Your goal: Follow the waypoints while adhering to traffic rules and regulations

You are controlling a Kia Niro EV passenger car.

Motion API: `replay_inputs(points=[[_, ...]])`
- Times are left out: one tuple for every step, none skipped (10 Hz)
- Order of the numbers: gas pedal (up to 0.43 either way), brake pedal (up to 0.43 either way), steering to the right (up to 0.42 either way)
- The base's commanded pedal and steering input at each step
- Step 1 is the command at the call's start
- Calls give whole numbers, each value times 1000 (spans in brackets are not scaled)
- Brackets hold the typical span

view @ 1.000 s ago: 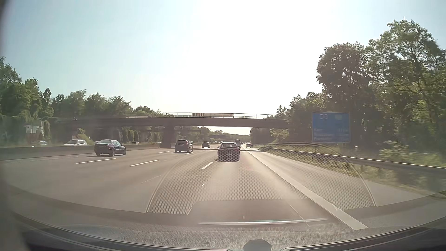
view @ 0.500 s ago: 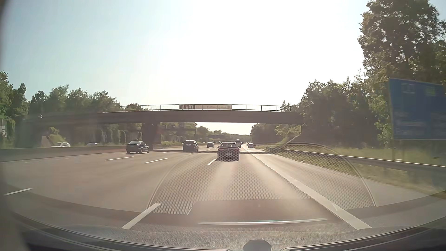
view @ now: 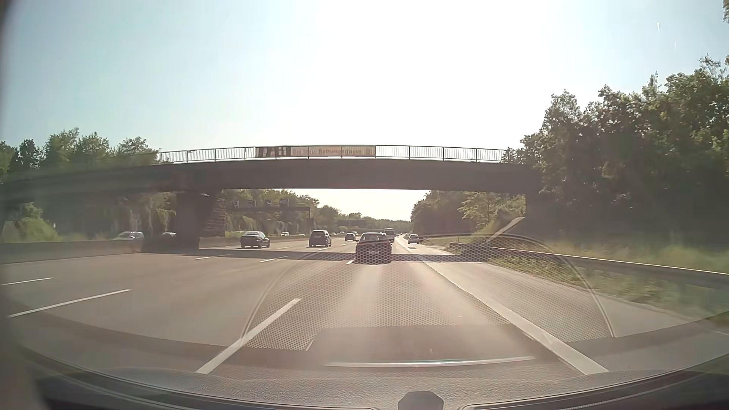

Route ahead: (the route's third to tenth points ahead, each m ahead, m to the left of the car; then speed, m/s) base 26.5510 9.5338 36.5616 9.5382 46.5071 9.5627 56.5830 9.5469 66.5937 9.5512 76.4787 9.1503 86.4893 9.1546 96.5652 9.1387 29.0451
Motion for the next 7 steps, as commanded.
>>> replay_inputs(points=[[0, 30, -1], [0, 30, -1], [0, 30, -1], [0, 30, -1], [0, 30, -1], [0, 30, -1], [0, 30, -1]])
